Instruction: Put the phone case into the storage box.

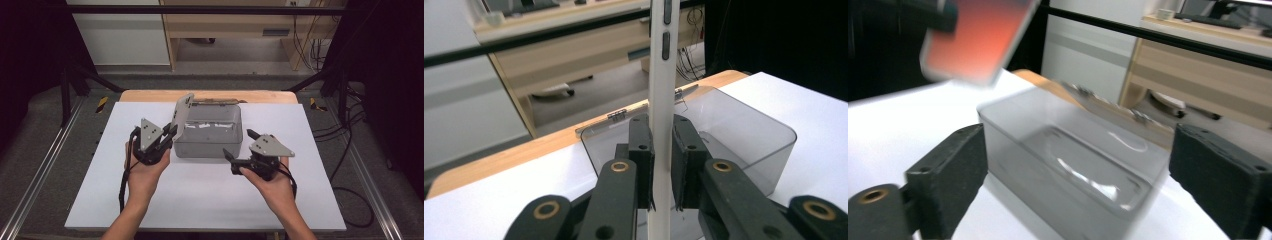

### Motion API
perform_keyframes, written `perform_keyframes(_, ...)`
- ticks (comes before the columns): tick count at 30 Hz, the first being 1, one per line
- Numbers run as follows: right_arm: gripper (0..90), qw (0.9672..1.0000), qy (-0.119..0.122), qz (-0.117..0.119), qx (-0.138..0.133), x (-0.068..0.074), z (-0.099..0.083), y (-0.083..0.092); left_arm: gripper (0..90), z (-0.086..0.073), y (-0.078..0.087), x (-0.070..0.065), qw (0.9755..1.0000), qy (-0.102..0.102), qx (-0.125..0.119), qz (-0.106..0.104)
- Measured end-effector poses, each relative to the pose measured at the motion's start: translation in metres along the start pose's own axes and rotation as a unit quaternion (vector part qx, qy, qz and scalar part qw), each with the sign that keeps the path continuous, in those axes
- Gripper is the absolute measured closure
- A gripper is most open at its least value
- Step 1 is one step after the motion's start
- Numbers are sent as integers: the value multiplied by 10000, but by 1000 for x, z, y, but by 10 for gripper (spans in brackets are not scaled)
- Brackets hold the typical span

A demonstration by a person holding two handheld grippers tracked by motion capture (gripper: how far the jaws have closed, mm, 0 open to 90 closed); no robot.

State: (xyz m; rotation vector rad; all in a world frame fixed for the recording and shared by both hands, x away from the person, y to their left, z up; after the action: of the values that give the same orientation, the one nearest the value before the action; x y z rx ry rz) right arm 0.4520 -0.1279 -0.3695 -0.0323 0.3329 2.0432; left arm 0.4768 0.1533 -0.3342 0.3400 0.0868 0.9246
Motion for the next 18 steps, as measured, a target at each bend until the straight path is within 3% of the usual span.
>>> perform_keyframes(2,72,10000,79,-43,-11,-3,-7,5,813,4,-2,2,10000,35,65,-11)
perform_keyframes(3,66,9998,131,-114,3,-9,-23,15,813,11,-6,6,9997,83,220,-12)
perform_keyframes(5,61,9998,174,-123,16,-10,-28,18,812,14,-8,9,9995,133,300,-17)
perform_keyframes(7,57,9987,397,-259,160,-16,-49,33,813,20,-14,15,9983,340,467,-68)
perform_keyframes(10,55,9982,463,-331,208,-20,-59,40,813,28,-23,22,9962,526,692,-62)
perform_keyframes(11,53,9972,546,-461,215,-25,-69,46,813,33,-31,28,9944,672,815,-75)
perform_keyframes(12,53,9972,546,-461,215,-25,-69,46,813,33,-31,28,9944,672,815,-75)
perform_keyframes(13,52,9968,554,-536,191,-29,-79,49,813,37,-40,32,9911,900,970,-107)
perform_keyframes(14,51,9967,569,-552,189,-31,-82,50,813,37,-40,32,9911,900,970,-107)
perform_keyframes(18,51,9961,610,-600,232,-36,-89,51,812,43,-56,41,9847,1262,1193,-111)
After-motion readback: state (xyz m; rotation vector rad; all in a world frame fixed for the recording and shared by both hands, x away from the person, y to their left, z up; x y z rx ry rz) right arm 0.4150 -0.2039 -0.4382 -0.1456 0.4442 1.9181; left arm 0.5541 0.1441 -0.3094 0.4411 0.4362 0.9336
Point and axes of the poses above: each handheld gripper's, and its own axes: y roughly backward along the jaws, z roughly out of its top, x roughly to its left, the point moved 2 cm from there along -y, roughly forward along the jaws, and after that the axes turned 9 degrees about -z, right-handed, at the moved point
